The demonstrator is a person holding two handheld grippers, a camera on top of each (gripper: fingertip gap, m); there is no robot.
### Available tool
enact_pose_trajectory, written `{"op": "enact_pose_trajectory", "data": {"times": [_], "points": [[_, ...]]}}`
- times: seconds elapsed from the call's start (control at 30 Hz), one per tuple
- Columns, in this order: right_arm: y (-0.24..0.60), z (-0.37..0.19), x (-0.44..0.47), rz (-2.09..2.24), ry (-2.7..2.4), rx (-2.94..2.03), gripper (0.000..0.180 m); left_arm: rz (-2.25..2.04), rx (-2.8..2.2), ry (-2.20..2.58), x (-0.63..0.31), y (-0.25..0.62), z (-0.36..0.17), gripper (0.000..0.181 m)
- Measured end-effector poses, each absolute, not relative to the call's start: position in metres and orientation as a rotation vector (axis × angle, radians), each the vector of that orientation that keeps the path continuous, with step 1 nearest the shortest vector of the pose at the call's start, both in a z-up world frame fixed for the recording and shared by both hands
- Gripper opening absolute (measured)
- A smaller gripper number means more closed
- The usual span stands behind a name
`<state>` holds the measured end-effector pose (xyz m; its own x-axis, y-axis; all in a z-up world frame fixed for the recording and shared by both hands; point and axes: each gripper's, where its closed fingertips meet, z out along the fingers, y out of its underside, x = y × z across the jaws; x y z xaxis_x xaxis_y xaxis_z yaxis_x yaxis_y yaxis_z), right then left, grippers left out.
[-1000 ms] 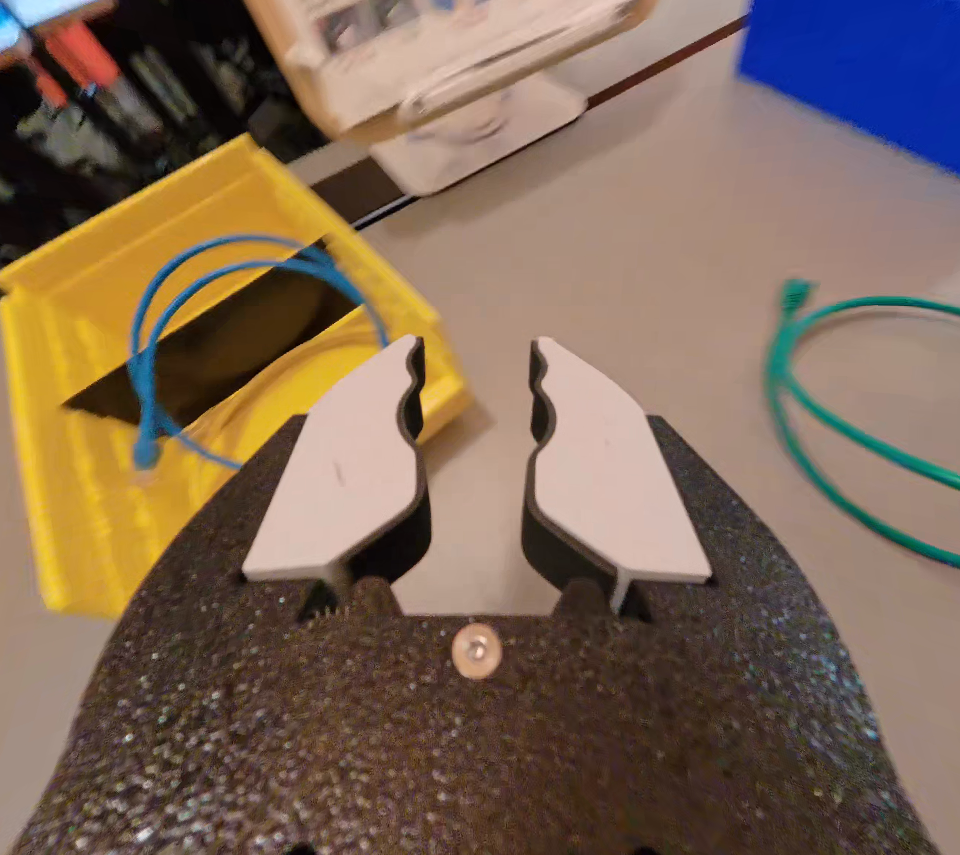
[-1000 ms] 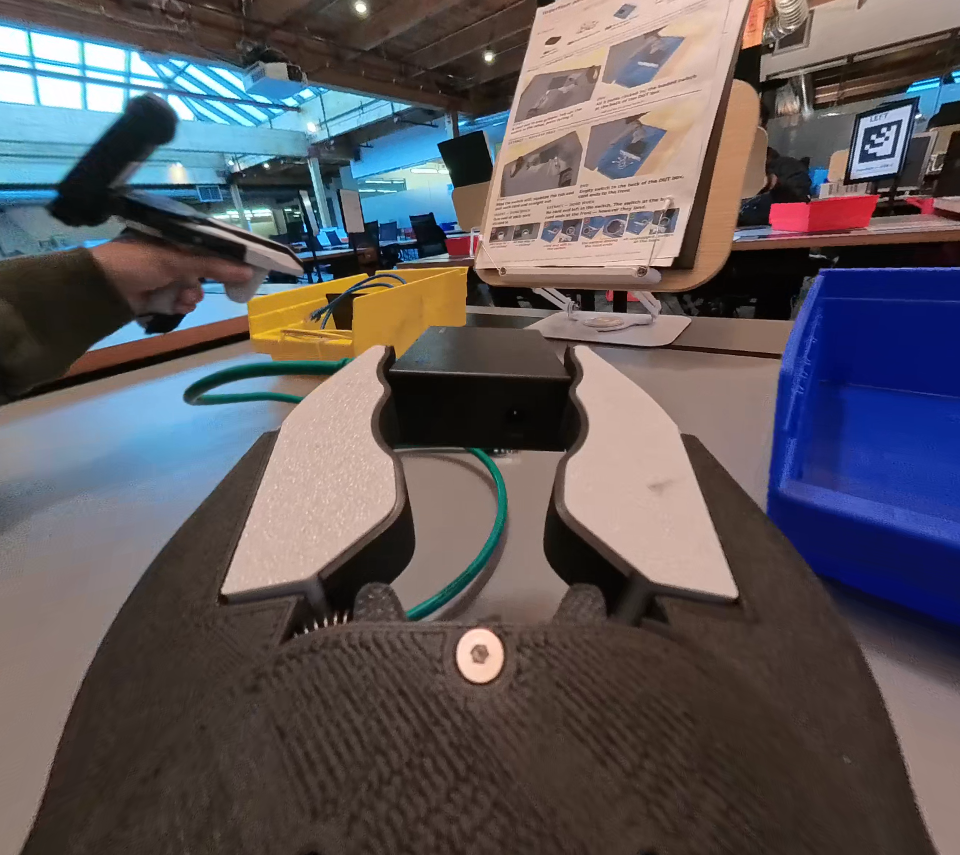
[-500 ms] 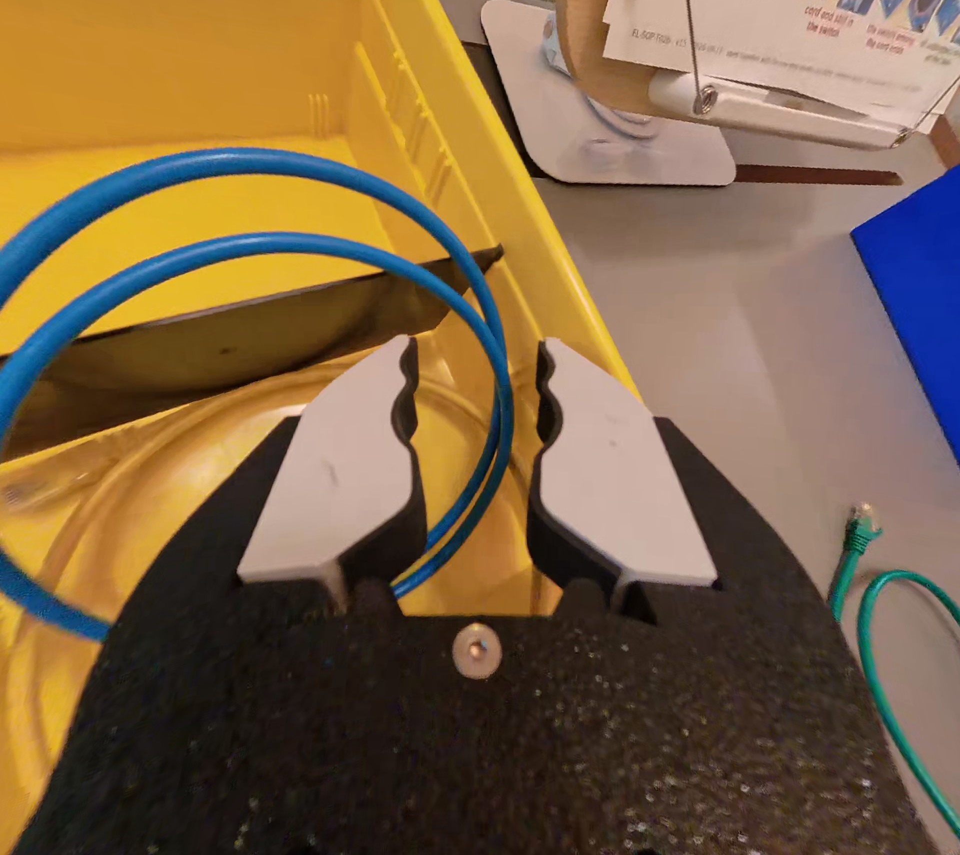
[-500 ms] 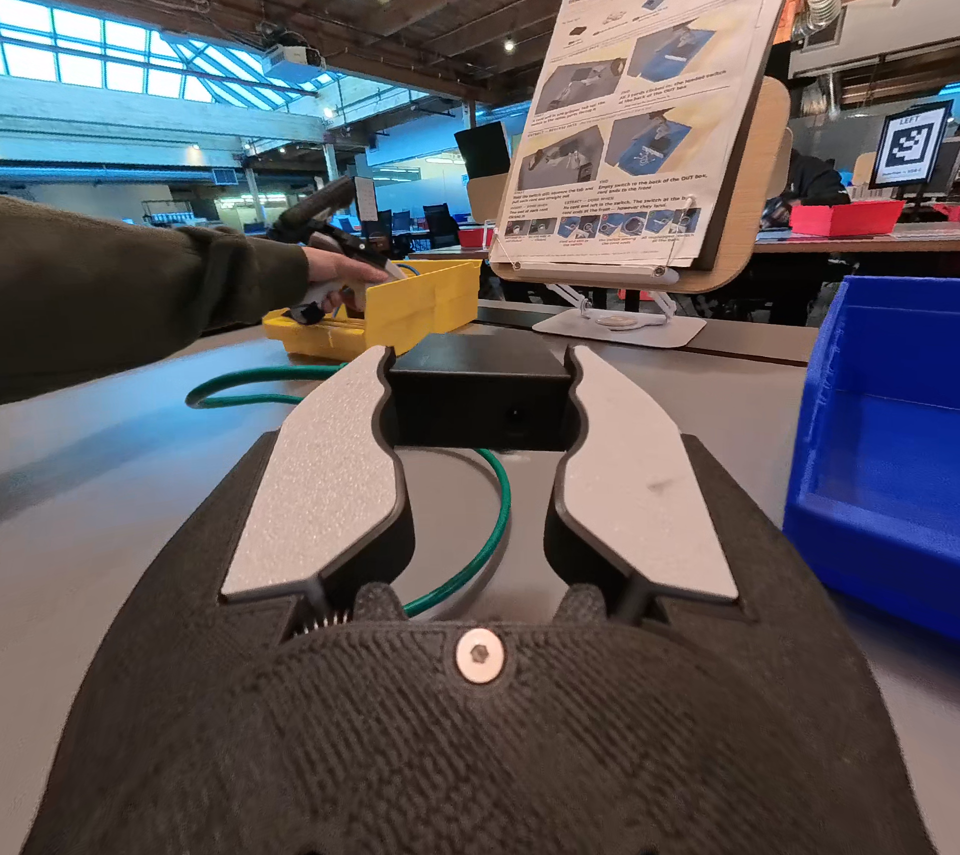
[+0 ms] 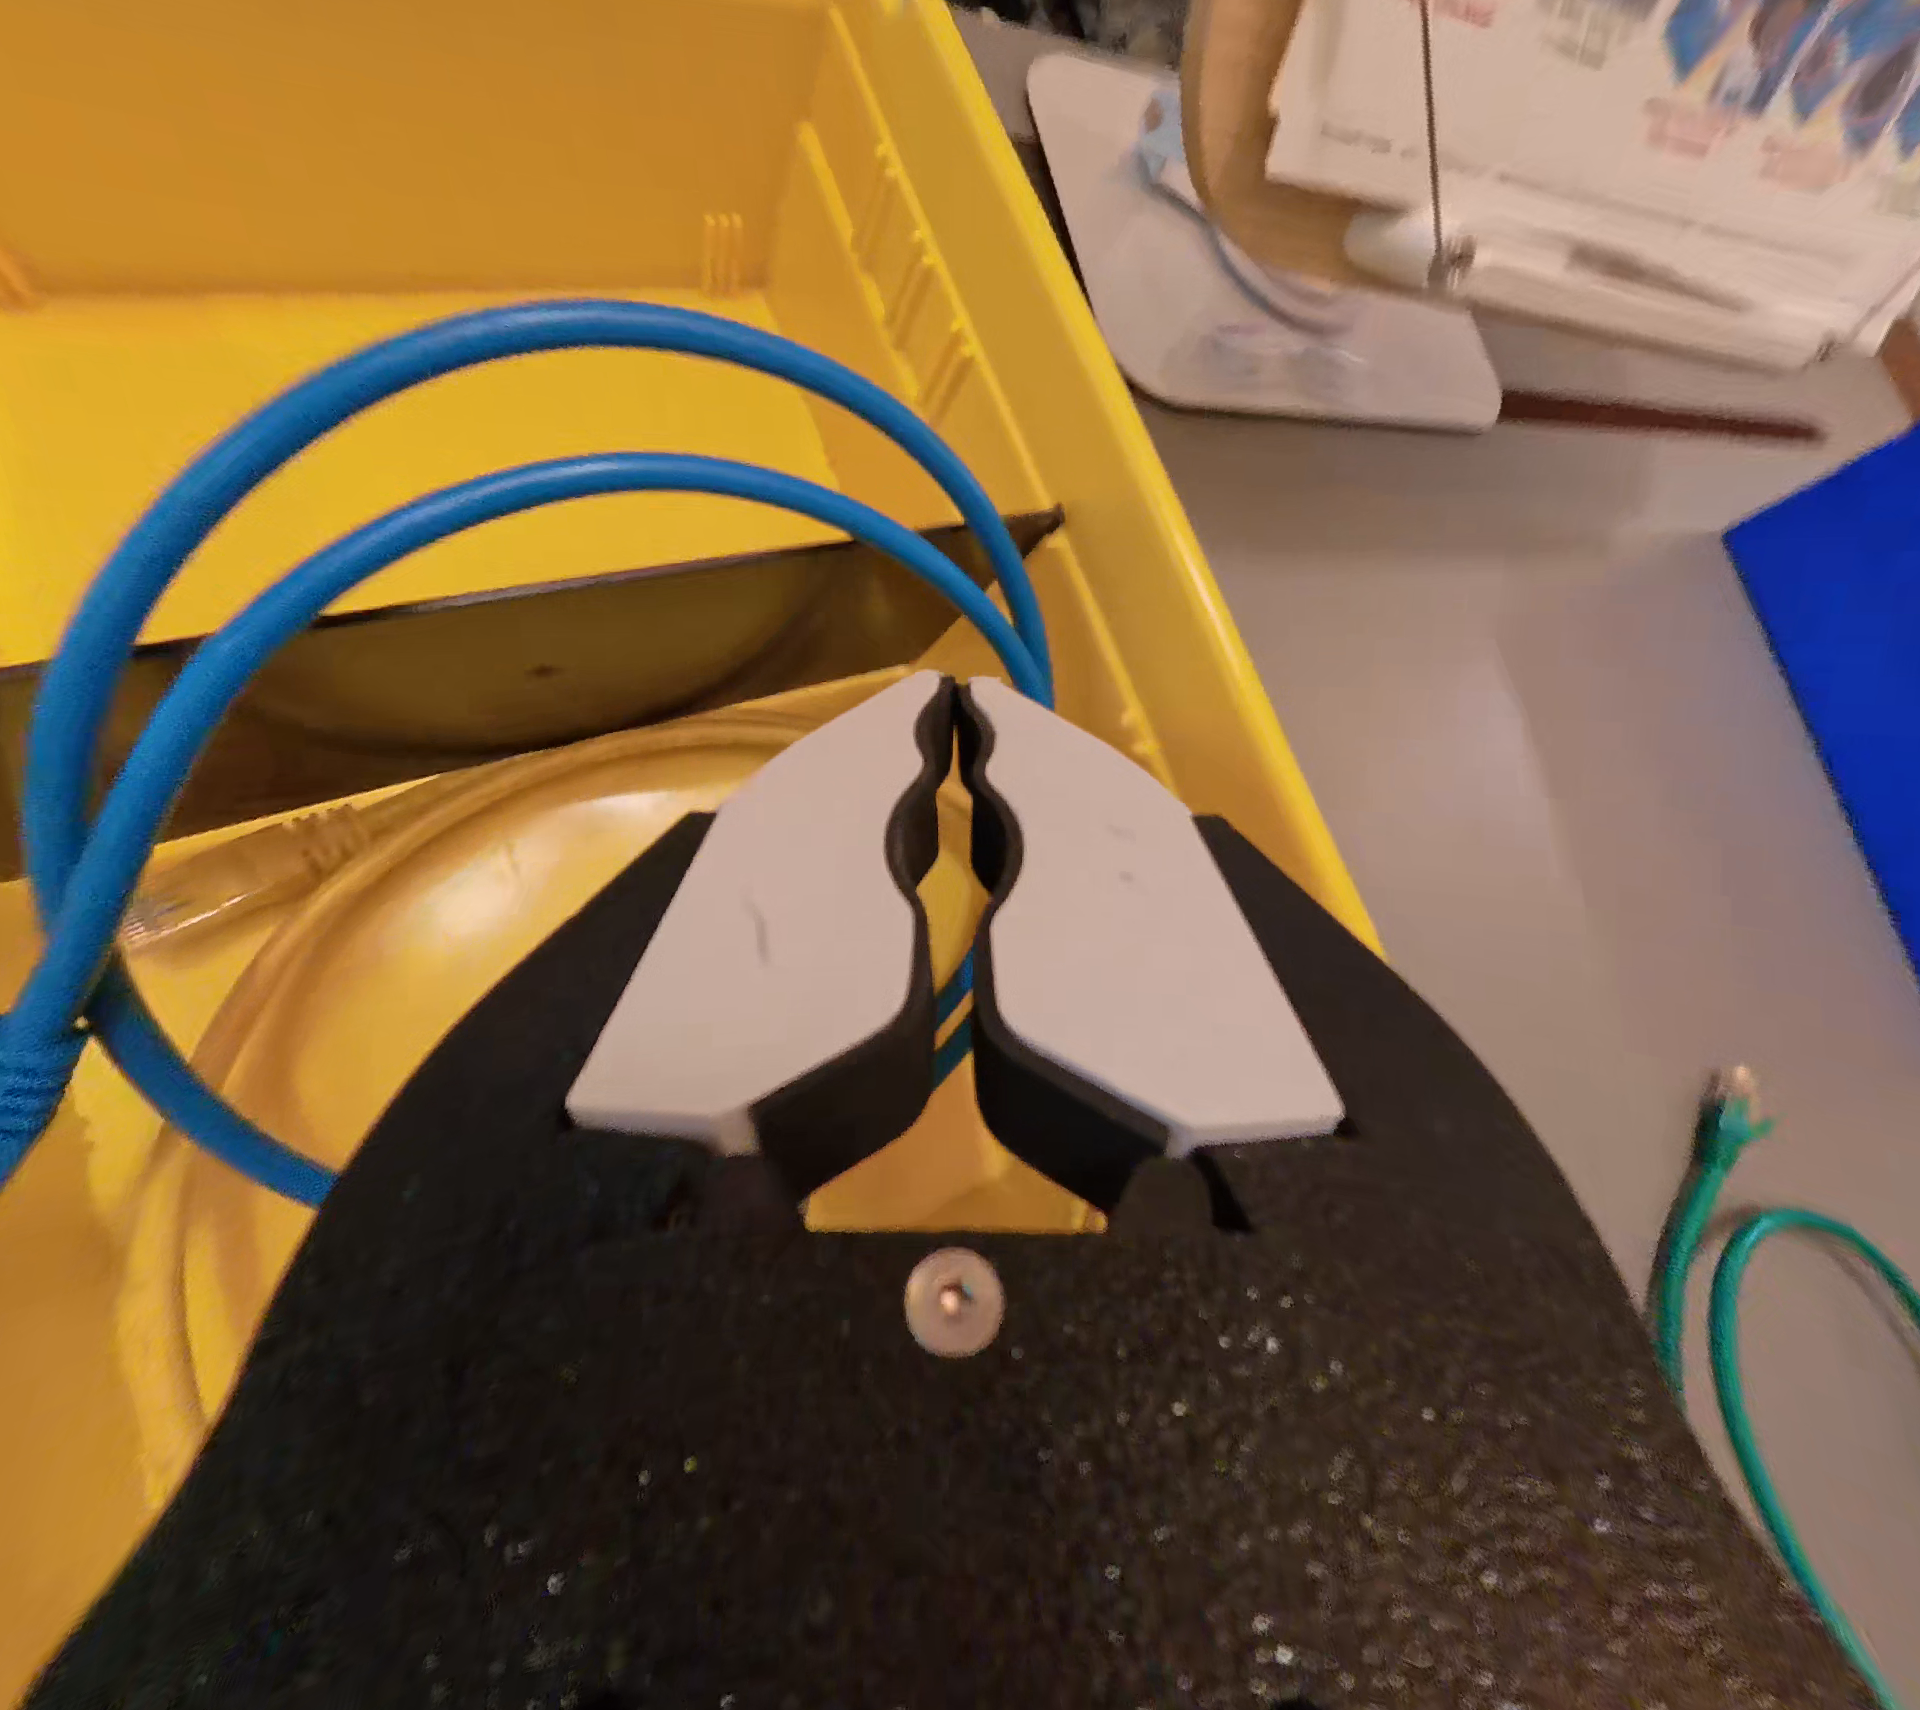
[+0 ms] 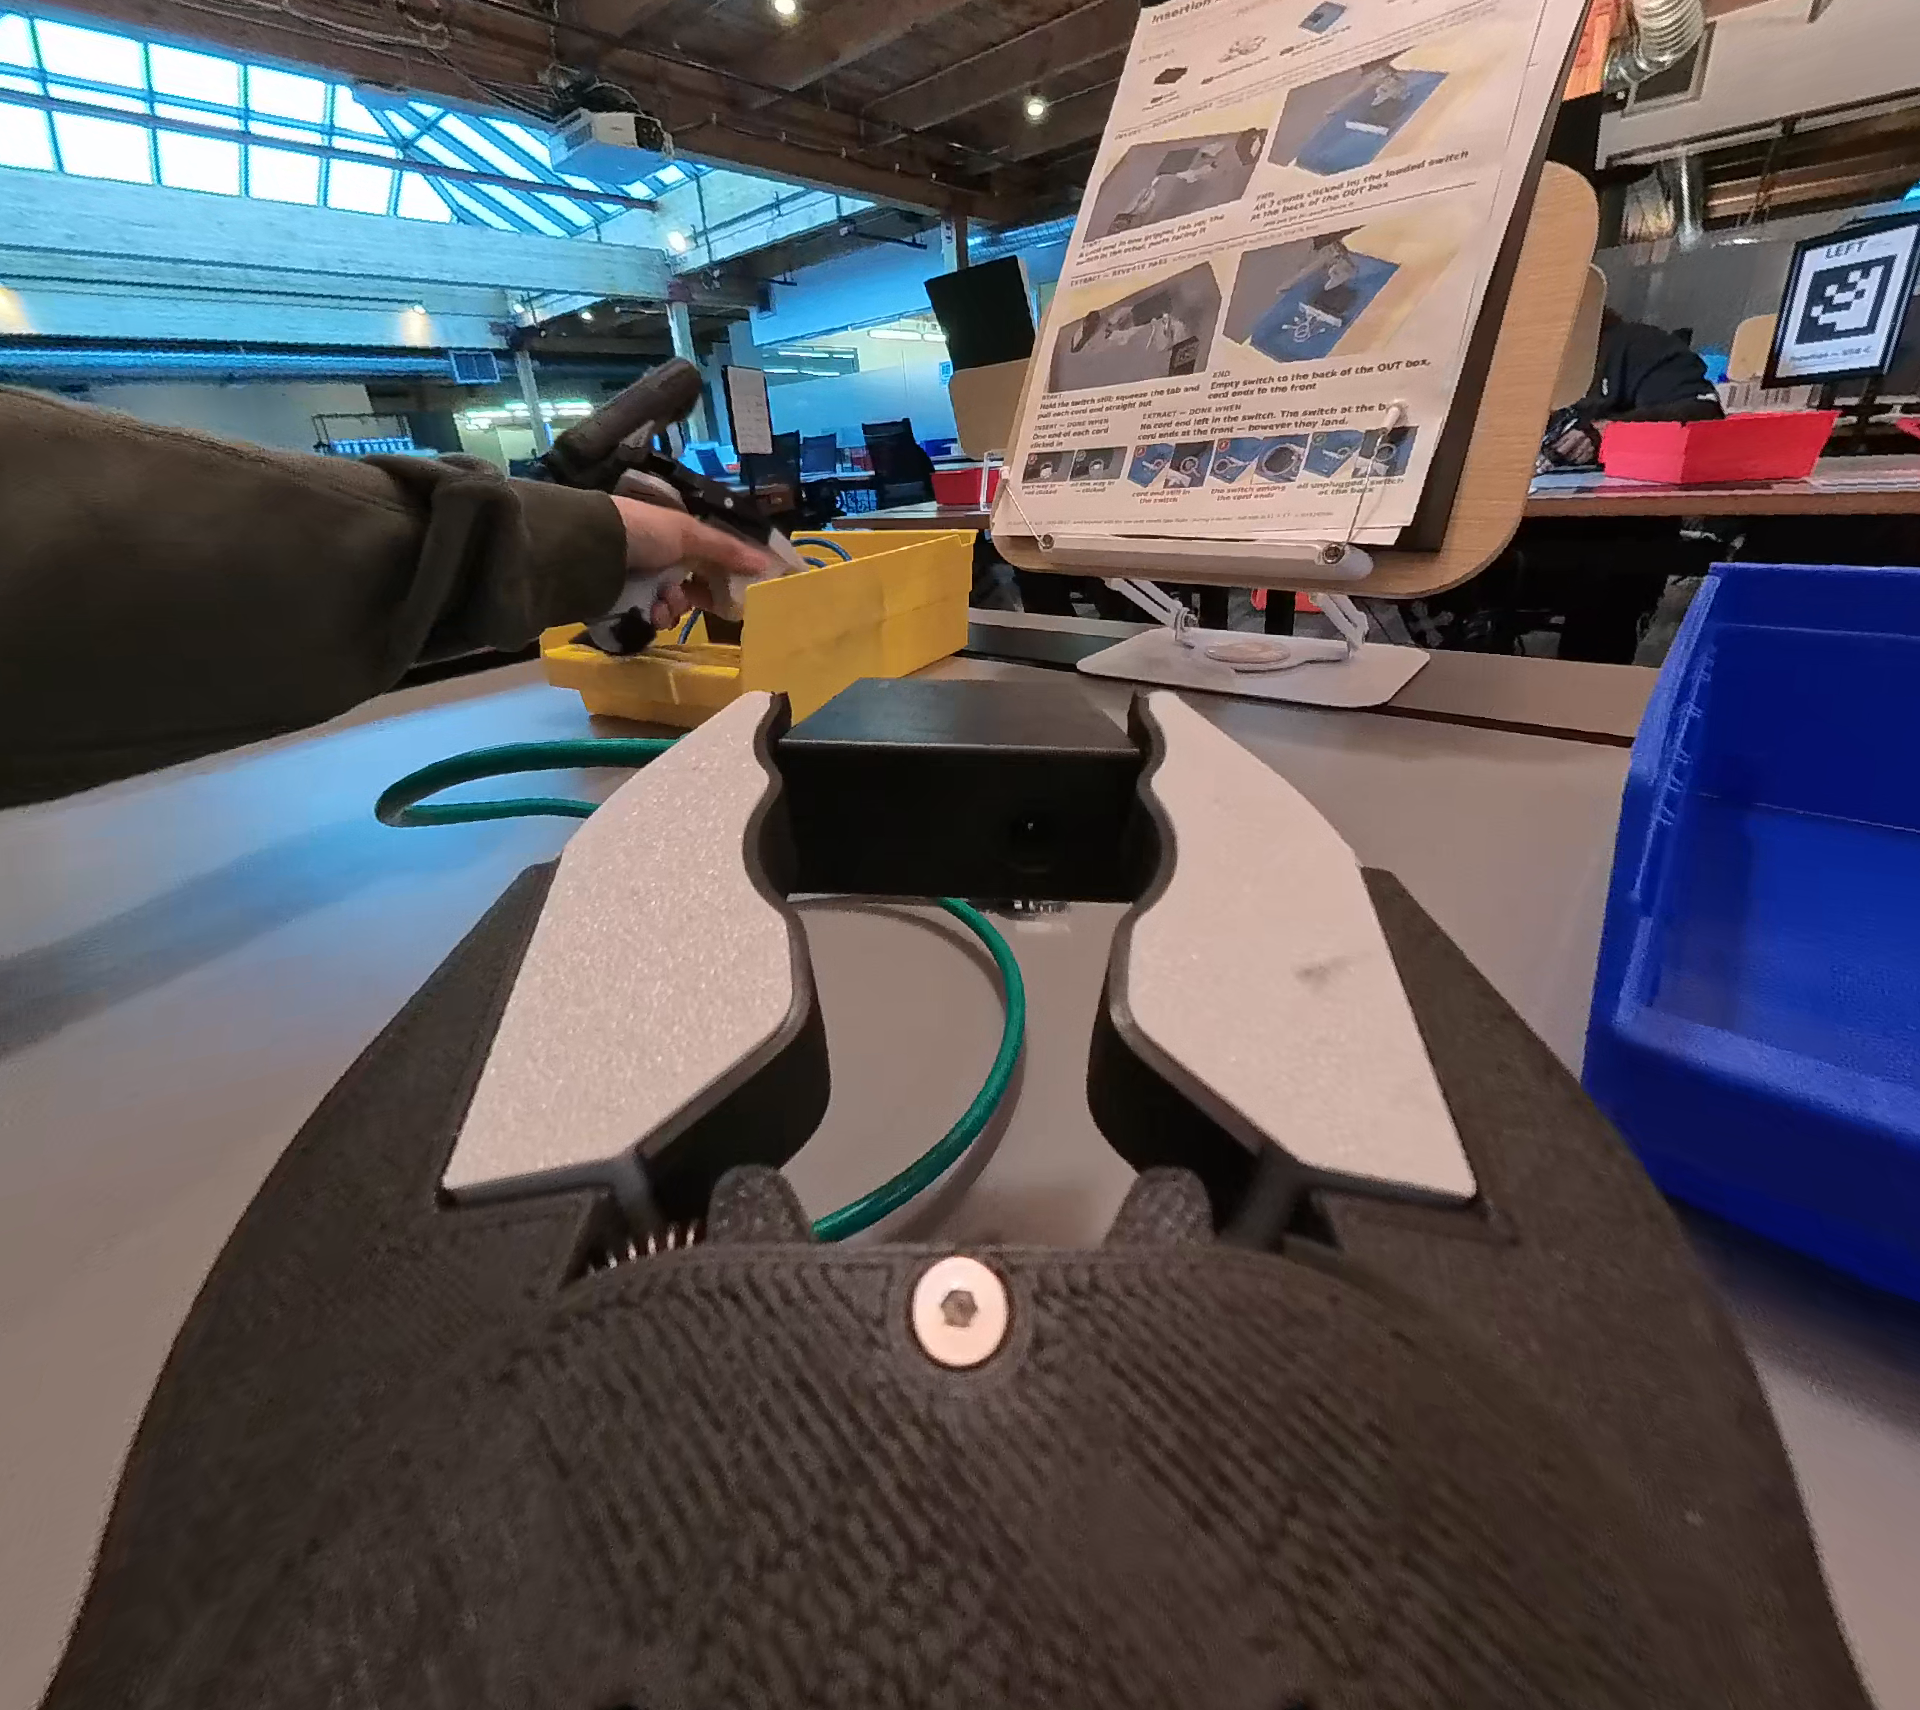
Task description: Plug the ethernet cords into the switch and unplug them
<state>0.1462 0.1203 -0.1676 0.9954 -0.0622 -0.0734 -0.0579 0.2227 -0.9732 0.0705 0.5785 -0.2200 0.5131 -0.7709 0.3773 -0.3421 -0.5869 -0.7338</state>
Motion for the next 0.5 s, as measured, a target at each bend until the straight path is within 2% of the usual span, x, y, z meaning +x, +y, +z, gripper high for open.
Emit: {"op": "enact_pose_trajectory", "data": {"times": [0.1, 0.23, 0.33, 0.5], "points": [[0.119, -0.167, 0.146, -0.002, 0.107, -1.339, 0.061, -1.105, -2.164, 0.783, 0.082, 0.578, -0.205, 0.019], [0.12, -0.168, 0.144, -0.004, 0.096, -1.348, 0.061, -0.997, -2.338, 0.878, 0.092, 0.572, -0.226, 0.029], [0.121, -0.168, 0.141, -0.015, 0.073, -1.361, 0.061, -0.847, -2.385, 0.89, 0.096, 0.581, -0.239, 0.027], [0.122, -0.169, 0.139, -0.016, 0.063, -1.369, 0.061, -0.871, -2.32, 0.951, 0.104, 0.577, -0.24, 0.011]]}}
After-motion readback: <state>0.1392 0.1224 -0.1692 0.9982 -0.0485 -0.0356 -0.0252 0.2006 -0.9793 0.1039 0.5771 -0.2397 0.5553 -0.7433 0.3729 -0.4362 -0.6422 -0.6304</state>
